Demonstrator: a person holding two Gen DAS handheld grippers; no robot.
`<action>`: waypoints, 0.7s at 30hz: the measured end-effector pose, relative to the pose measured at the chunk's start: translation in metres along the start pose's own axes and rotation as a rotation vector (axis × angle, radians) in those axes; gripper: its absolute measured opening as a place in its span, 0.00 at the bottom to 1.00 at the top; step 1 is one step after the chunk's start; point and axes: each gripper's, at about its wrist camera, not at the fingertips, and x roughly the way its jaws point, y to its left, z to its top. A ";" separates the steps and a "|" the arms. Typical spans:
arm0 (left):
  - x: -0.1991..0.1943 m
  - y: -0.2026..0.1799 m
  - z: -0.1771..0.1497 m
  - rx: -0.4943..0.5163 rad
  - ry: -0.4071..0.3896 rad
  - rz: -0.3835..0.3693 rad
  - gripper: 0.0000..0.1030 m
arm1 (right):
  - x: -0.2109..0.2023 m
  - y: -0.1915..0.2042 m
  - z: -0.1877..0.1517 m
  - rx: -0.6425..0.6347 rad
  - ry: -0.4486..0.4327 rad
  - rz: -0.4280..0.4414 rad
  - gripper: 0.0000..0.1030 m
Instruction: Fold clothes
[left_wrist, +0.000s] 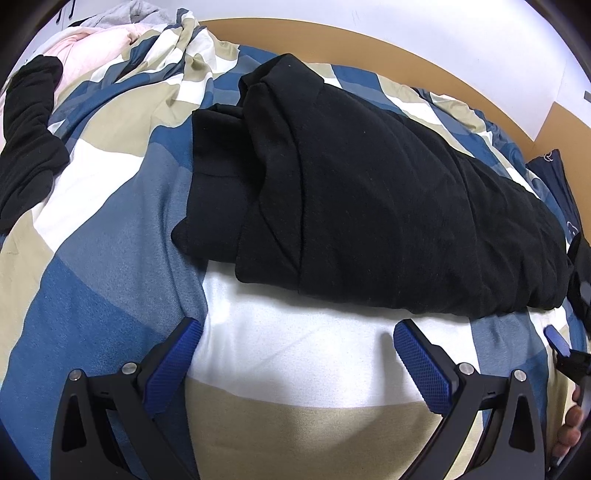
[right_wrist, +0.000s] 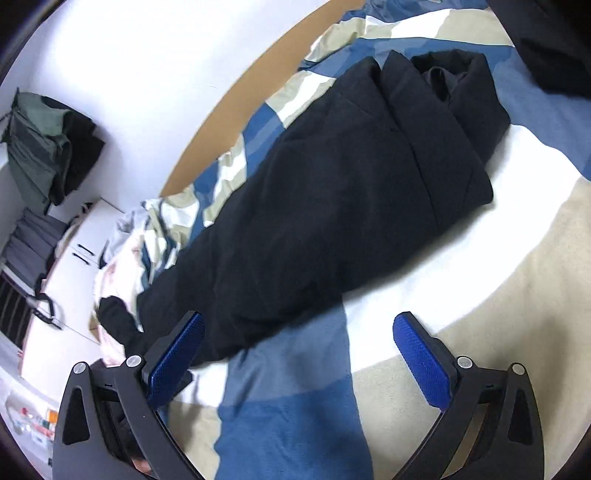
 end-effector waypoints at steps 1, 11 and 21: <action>-0.001 0.002 0.000 -0.006 -0.003 -0.009 1.00 | 0.001 -0.002 0.001 0.020 0.003 0.002 1.00; -0.027 0.064 -0.017 -0.262 -0.126 -0.276 1.00 | 0.034 -0.008 0.039 0.065 -0.137 -0.040 1.00; -0.020 0.045 -0.010 -0.188 -0.102 -0.191 1.00 | 0.028 -0.012 0.034 0.057 -0.216 0.073 0.91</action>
